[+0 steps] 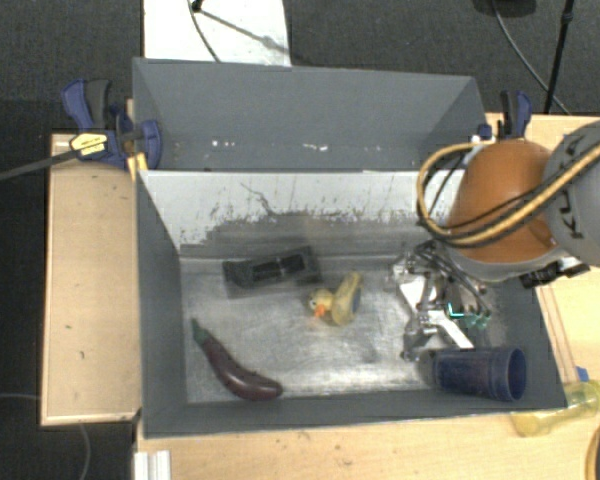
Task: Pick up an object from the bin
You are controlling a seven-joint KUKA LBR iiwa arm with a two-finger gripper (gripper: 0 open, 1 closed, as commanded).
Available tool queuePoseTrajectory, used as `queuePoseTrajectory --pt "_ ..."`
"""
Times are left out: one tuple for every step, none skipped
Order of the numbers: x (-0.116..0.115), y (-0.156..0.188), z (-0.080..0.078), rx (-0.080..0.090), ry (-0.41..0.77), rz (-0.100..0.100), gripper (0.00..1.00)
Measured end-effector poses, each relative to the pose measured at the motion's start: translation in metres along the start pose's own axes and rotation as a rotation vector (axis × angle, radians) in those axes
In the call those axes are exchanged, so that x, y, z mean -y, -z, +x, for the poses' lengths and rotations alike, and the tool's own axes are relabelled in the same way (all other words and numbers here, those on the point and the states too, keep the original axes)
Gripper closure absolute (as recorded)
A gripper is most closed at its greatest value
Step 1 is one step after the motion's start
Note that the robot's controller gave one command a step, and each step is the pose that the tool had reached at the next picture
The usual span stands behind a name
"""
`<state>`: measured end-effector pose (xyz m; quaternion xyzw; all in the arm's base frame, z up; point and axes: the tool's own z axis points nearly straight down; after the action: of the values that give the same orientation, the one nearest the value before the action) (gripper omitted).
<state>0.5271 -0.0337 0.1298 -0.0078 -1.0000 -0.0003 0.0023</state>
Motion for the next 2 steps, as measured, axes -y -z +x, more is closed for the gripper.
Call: queuePoseTrajectory --pt "0.0 0.004 -0.002 0.007 0.001 0.0 0.0" --pt "-0.052 -0.025 -0.044 0.013 0.0 0.001 0.0"
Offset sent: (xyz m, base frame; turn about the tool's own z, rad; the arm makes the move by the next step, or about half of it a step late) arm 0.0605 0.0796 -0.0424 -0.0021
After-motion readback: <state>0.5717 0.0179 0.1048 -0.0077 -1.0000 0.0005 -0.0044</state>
